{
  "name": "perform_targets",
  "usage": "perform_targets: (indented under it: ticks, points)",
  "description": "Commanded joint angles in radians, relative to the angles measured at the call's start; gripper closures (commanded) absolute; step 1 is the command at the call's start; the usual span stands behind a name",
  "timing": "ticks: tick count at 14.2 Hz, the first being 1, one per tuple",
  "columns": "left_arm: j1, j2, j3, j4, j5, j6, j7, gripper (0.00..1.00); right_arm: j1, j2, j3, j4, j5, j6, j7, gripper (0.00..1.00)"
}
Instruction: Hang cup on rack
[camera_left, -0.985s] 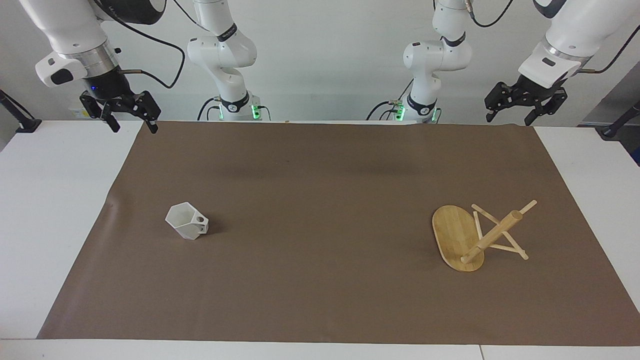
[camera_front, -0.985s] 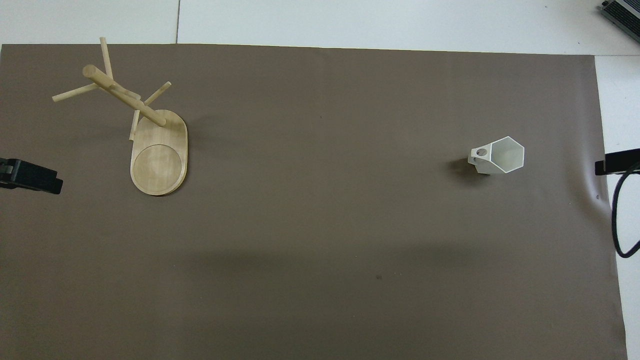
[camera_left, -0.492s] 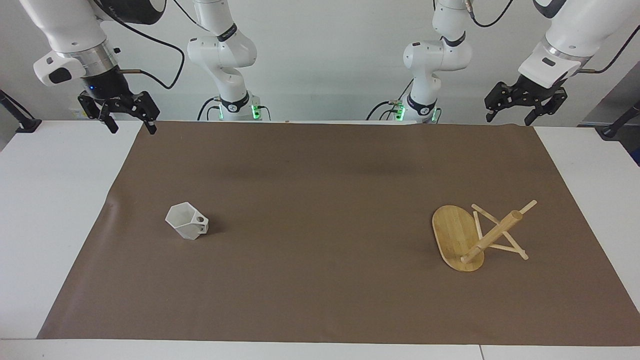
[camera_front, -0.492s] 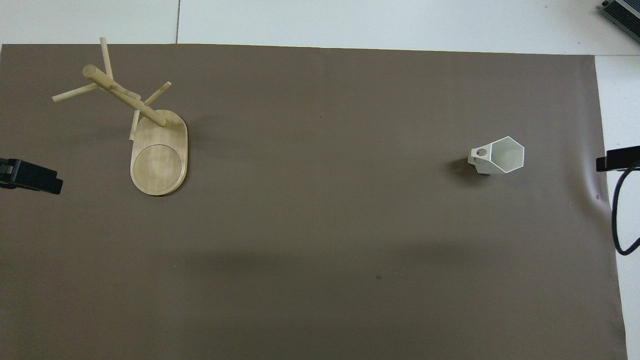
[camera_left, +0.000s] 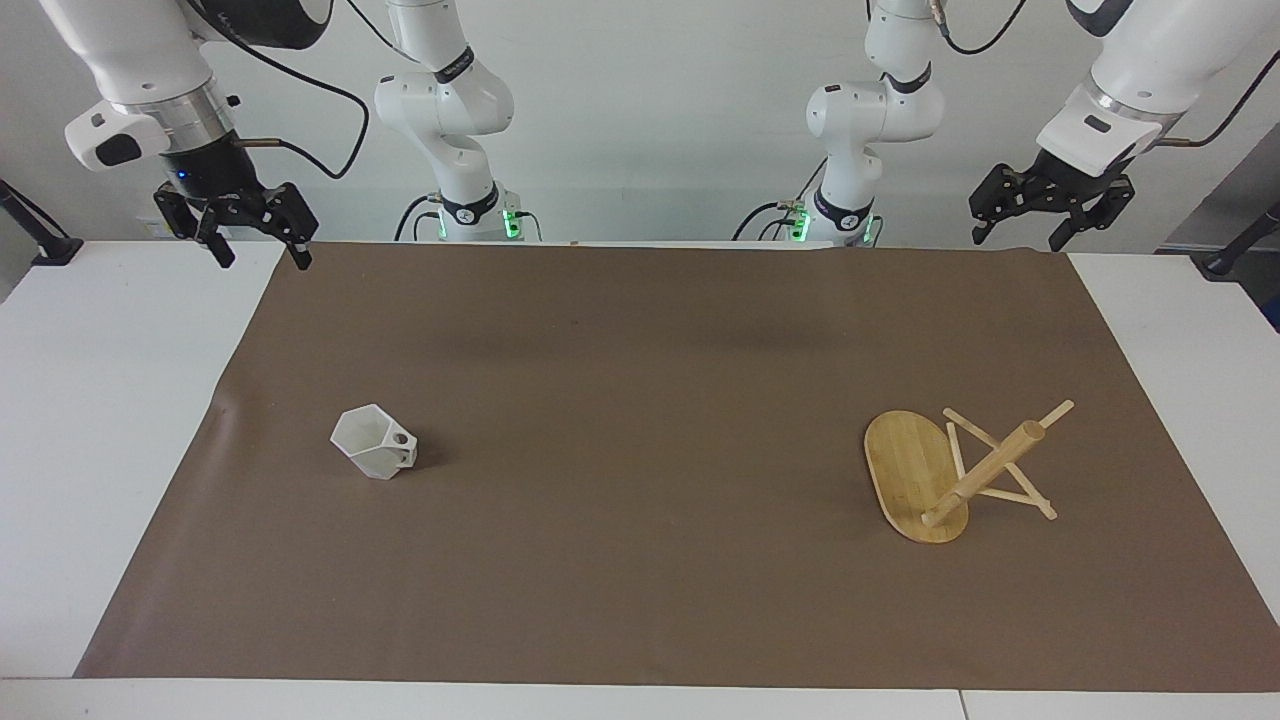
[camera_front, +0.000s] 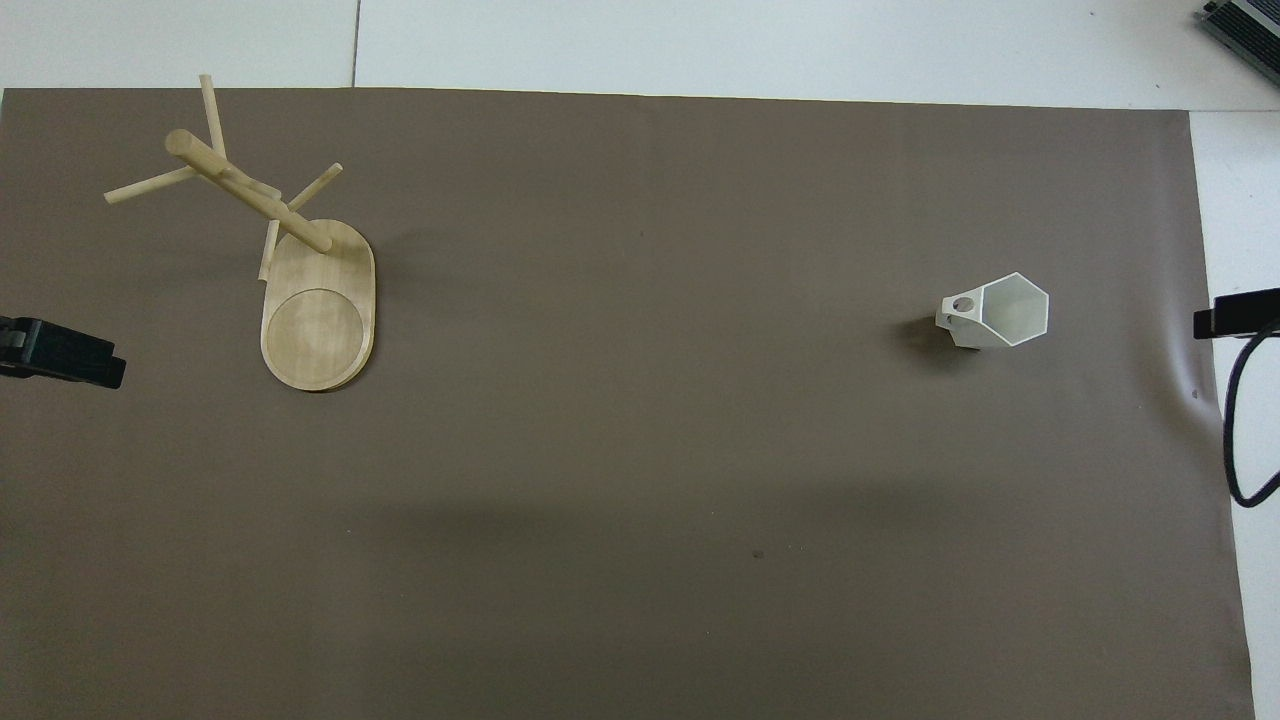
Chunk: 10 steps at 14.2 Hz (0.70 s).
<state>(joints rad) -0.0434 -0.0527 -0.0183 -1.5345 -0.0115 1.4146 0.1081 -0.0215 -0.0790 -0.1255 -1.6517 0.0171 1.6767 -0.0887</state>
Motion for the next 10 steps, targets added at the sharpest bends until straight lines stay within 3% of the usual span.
perform_targets:
  ticks: [1, 10]
  points:
    - [0.01, -0.026, -0.003, -0.026, -0.004, -0.002, -0.005, 0.0, -0.009, -0.021, 0.009, -0.03, -0.017, 0.037, -0.032, 0.0]
    - [0.01, -0.026, -0.003, -0.027, -0.004, -0.002, -0.004, 0.0, -0.009, -0.015, 0.015, -0.03, -0.019, 0.044, -0.031, 0.0]
